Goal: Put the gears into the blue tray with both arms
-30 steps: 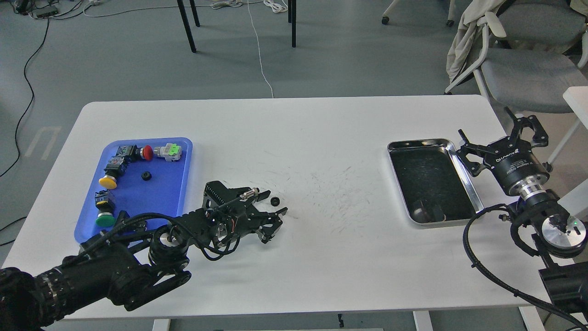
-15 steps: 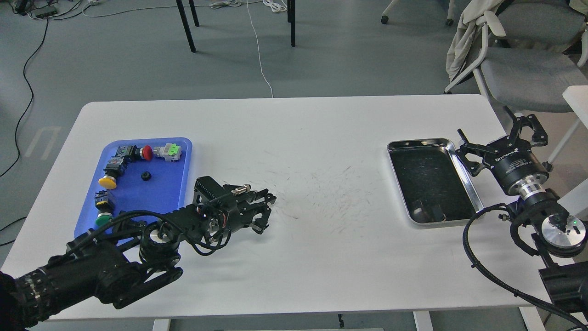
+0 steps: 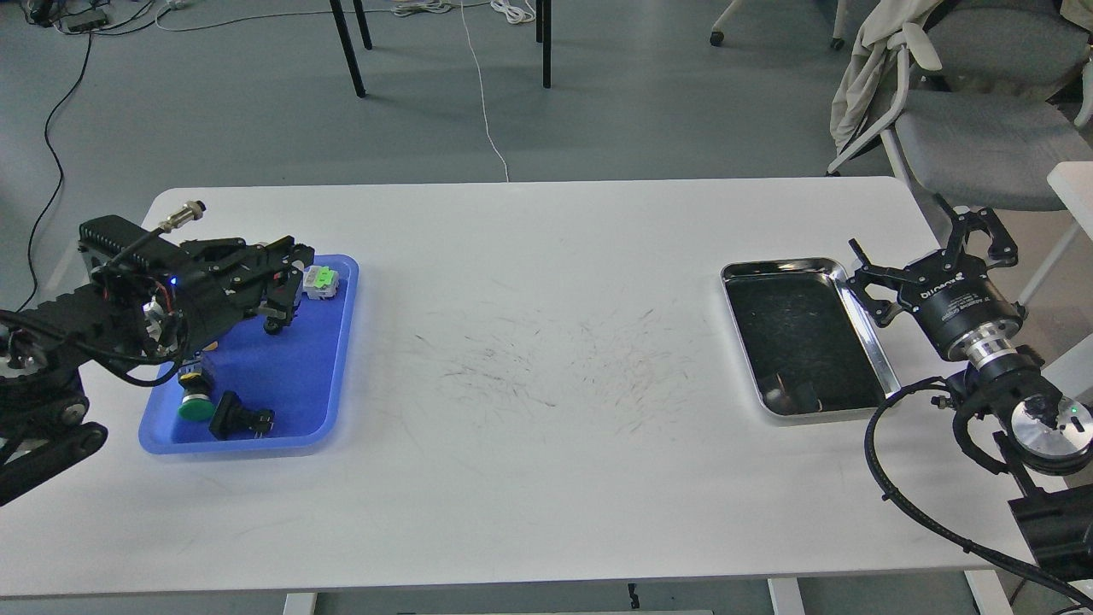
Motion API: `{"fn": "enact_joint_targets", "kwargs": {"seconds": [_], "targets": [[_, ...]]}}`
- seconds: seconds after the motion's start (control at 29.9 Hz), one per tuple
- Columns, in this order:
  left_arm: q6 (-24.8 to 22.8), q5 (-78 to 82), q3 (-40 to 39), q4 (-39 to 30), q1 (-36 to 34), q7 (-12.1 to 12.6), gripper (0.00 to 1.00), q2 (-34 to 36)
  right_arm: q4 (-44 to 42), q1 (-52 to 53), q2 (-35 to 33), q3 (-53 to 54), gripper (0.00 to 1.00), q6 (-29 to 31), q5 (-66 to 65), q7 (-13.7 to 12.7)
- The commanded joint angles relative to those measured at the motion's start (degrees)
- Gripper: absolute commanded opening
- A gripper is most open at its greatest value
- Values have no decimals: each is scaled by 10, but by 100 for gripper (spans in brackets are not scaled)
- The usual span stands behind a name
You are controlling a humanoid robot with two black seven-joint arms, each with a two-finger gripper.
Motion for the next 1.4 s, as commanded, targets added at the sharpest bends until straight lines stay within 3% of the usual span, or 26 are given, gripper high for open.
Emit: {"fn": "enact_joint_targets", "kwargs": {"seconds": [0.0,0.37,0.77,0.8,0.94,1.07,1.14,1.17,1.37], "targets": [[12,-25,-5,28,48,0,7,-18,5,0,-7,0,98,-2,0,1],[7,-27,-3,116,66,0,8,-89,19,-1,-30,0,98,-9,0,1],[7,-28,4,181,66,-5,13,-99,15,-1,-32,0,98,-9,0,1],[7,-28,4,181,67,-5,17,-99,15,-1,-32,0,98,-9,0,1],[8,-28,3,181,67,-7,45,-100,16,0,-32,0,98,-9,0,1],[8,-28,2,180,66,-27,58,-100,16,1,-32,-4,98,-9,0,1],[9,-28,-2,179,62,-29,87,-99,17,4,-32,-8,98,-9,0,1],[11,-29,-5,175,60,-29,94,-98,18,5,-31,-9,98,-9,0,1],[14,-96,-43,144,-1,-29,98,-88,22,30,-28,-21,98,-10,0,1]]}}
